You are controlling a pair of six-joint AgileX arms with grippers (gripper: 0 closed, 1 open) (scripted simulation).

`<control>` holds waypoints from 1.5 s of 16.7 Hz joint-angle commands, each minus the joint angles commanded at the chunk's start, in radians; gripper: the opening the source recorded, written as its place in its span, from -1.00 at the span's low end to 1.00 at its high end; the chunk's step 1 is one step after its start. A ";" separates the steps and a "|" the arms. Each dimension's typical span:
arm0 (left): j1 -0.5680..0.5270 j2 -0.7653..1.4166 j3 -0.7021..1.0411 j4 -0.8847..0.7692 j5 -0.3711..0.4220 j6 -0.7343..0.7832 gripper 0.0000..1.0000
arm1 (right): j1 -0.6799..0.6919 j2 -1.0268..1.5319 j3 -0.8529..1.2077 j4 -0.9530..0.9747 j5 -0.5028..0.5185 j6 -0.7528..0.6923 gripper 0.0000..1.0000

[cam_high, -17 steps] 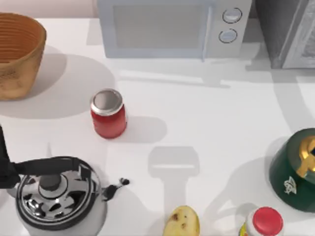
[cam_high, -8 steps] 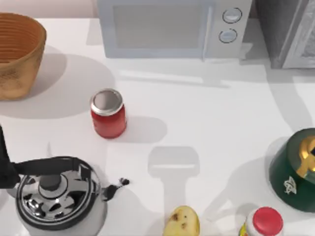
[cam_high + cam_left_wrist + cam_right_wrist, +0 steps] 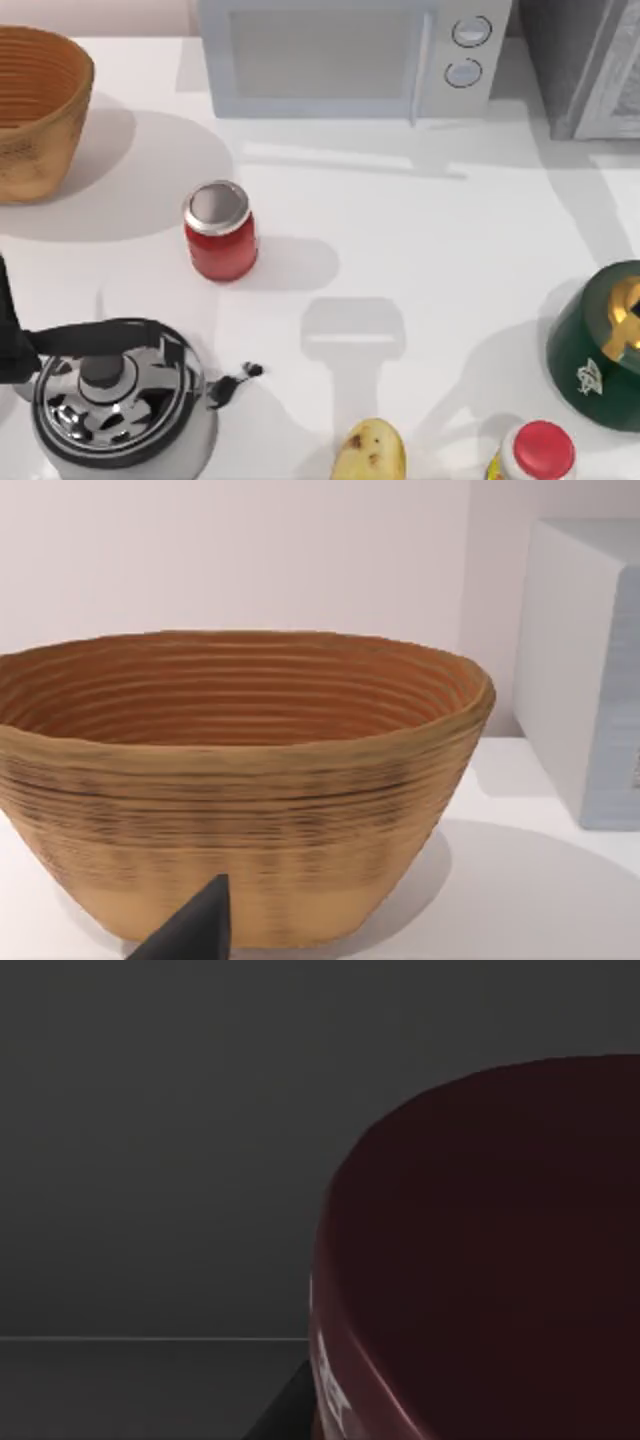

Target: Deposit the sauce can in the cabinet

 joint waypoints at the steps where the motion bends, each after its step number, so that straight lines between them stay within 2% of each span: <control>1: 0.000 0.000 0.000 0.000 0.000 0.000 1.00 | -0.005 0.028 0.026 0.005 -0.005 -0.001 -1.00; 9: 0.000 0.000 0.000 0.000 0.000 0.000 1.00 | -0.042 0.288 0.237 0.040 -0.044 -0.003 -1.00; 15: 0.000 0.000 0.000 0.000 0.000 0.000 1.00 | -0.054 0.313 0.263 0.051 -0.049 -0.003 -1.00; 25: 0.000 0.000 0.000 0.000 0.000 0.000 1.00 | -0.054 0.313 0.263 0.051 -0.049 -0.003 0.51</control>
